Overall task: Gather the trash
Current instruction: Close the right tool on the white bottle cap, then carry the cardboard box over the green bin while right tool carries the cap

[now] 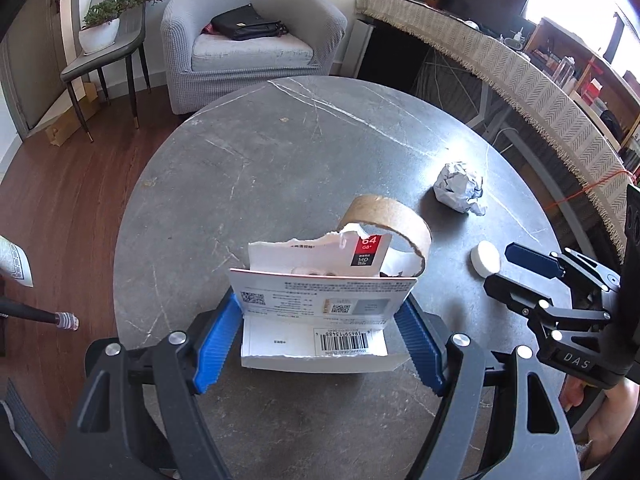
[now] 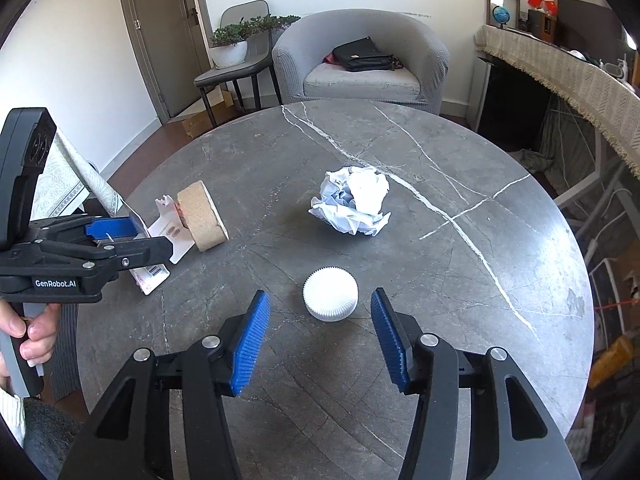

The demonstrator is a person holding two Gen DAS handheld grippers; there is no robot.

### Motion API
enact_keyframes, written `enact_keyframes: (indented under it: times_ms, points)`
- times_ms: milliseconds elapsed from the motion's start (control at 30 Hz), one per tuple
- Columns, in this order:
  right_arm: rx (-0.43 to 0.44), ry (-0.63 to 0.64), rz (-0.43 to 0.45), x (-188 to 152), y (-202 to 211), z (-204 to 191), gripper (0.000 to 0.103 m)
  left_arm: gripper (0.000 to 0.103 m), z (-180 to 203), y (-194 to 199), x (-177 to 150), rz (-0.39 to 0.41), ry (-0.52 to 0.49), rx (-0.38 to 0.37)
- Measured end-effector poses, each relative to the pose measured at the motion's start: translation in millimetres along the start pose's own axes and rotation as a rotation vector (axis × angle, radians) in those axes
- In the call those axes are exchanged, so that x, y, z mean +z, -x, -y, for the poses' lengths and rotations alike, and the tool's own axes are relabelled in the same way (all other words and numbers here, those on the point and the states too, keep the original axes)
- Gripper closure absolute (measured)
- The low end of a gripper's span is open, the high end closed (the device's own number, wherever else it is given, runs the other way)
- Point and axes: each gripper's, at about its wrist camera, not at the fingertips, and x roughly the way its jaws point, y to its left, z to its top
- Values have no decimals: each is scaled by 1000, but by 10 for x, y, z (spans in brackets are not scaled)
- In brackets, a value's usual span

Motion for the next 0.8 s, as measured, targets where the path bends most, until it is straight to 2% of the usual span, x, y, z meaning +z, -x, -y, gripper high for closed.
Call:
enact_keyframes:
  times_ms: [167, 433, 633, 800]
  points:
    - [-12, 10, -16, 30, -75, -46, 50, 25, -84, 54, -17, -26, 1, 14]
    - [-45, 8, -37, 65, -137, -83, 73, 25, -273, 285, -115, 9, 39, 19]
    - [-14, 36, -28, 123, -75, -303, 73, 25, -447, 400, -238, 17, 72, 28]
    - [52, 74, -22, 198, -8, -617, 73, 25, -669, 537, -383, 36, 112, 45]
